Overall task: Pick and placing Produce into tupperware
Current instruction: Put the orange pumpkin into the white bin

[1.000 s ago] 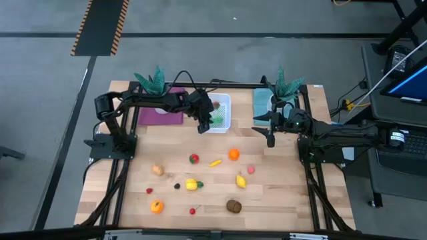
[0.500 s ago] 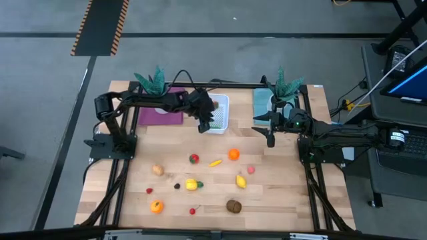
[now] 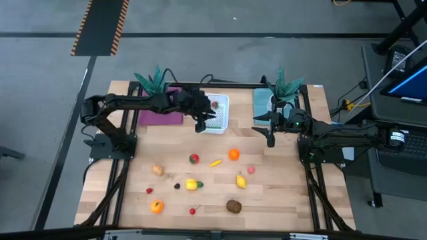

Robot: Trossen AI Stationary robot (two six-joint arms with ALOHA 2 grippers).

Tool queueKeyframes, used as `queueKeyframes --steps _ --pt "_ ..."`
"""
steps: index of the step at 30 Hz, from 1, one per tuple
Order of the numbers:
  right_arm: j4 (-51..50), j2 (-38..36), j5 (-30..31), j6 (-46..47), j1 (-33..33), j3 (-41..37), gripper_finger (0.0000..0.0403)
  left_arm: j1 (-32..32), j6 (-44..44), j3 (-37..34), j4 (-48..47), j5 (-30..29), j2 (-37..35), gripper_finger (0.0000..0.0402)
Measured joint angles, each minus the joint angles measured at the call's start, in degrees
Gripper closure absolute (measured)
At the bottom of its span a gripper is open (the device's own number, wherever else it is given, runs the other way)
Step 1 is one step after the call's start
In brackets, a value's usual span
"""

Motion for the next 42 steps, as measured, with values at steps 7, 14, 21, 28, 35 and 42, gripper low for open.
queueKeyframes --steps 7,14,21,28,35,42 --pt "-0.1 0.0 0.0 3.2 0.0 0.0 0.0180 -4.4 -3.6 -14.6 16.8 -0.3 -9.8 0.0345" --pt "-0.1 0.0 0.0 3.2 0.0 0.0 0.0180 -11.3 -6.7 -26.8 21.6 -8.1 -22.7 0.0357" --pt "1.6 0.2 -0.5 4.7 0.0 0.0 0.0180 -19.4 -8.9 -33.8 21.8 -16.4 -32.7 0.0368" --pt "7.1 0.2 1.4 8.3 1.1 0.0 0.0180 -25.8 -11.3 -39.4 21.6 -26.3 -38.9 0.0378" --pt "11.7 0.2 1.6 9.4 4.2 0.0 0.0180 -29.4 -12.6 -41.6 21.7 -30.6 -41.3 0.0389" --pt "12.8 0.2 3.0 11.2 7.5 0.0 0.0180 -30.5 -12.3 -41.8 21.5 -30.8 -41.7 0.0399"
